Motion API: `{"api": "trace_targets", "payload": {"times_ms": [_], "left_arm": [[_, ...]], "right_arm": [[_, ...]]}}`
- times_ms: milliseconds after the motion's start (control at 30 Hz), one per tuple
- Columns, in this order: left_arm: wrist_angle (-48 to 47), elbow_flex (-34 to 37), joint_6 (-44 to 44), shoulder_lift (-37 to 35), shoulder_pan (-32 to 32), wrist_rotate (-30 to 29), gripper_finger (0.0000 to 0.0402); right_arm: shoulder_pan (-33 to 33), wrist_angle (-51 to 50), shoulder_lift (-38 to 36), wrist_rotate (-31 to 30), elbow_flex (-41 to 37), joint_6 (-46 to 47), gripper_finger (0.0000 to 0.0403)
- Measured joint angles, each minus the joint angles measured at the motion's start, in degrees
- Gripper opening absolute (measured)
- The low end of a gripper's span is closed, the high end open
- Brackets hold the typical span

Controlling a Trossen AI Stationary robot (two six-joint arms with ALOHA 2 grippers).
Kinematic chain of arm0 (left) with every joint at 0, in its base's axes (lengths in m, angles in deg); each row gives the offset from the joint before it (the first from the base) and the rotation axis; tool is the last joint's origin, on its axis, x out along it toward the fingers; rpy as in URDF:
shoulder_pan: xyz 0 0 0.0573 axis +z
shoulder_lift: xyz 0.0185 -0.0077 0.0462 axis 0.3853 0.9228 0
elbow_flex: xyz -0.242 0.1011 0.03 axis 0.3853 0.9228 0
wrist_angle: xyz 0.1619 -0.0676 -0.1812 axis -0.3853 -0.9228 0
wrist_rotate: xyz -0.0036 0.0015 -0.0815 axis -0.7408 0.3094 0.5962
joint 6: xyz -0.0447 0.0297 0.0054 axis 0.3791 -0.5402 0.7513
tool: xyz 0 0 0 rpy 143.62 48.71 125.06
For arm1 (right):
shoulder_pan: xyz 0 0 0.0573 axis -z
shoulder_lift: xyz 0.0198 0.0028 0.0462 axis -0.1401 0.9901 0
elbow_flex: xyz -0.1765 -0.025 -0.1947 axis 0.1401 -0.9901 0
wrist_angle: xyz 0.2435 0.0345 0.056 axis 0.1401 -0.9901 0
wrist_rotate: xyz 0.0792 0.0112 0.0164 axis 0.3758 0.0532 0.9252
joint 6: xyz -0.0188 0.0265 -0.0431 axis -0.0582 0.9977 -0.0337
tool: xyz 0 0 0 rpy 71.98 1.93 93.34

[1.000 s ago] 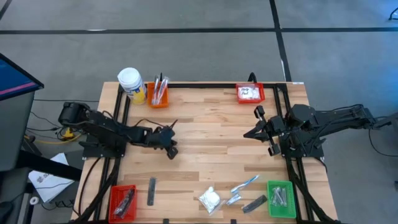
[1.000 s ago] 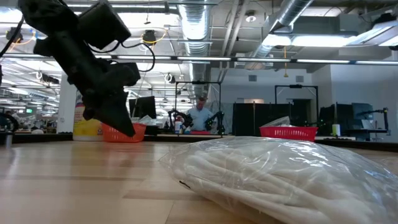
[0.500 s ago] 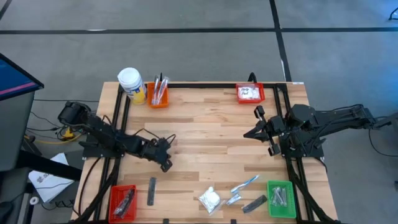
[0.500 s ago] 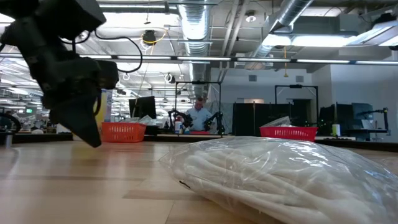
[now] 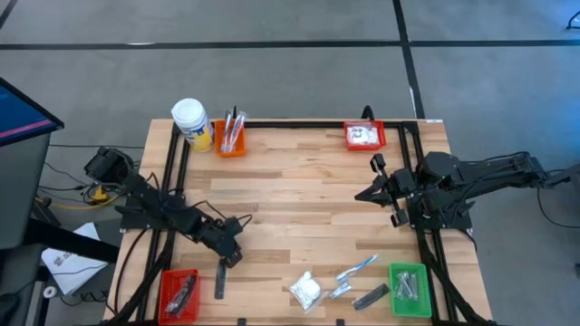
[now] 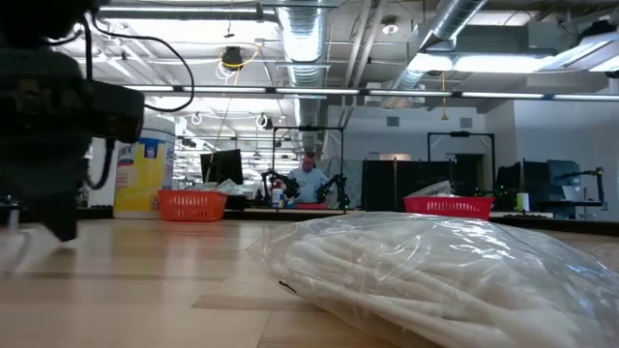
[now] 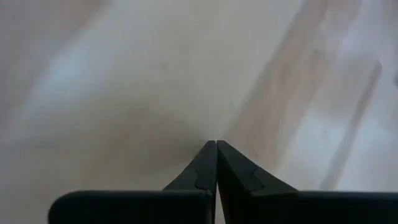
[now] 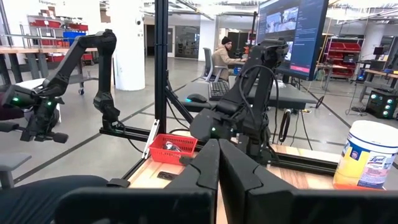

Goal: Pick & Place Travel size toiletries
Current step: Put the left comb into the bottom red bin

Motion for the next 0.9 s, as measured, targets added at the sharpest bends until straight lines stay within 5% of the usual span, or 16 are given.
{"api": "trace_targets", "payload": {"times_ms": [400,733,900], "left_arm": [[-5.8,-6.0,5.8,0.0,-6.0,4.5,0.0000],[-27.5,-16.5,10.5,0.0,-9.1,7.6,0.0000],[-29.6,-17.2,11.7,0.0,-9.7,8.6,0.0000]], "right_arm": [[0.0,0.0,0.0,0.0,0.0,0.4,0.0000],[0.0,0.0,0.0,0.0,0.0,0.4,0.0000],[0.0,0.0,0.0,0.0,0.0,0.4,0.0000]]}}
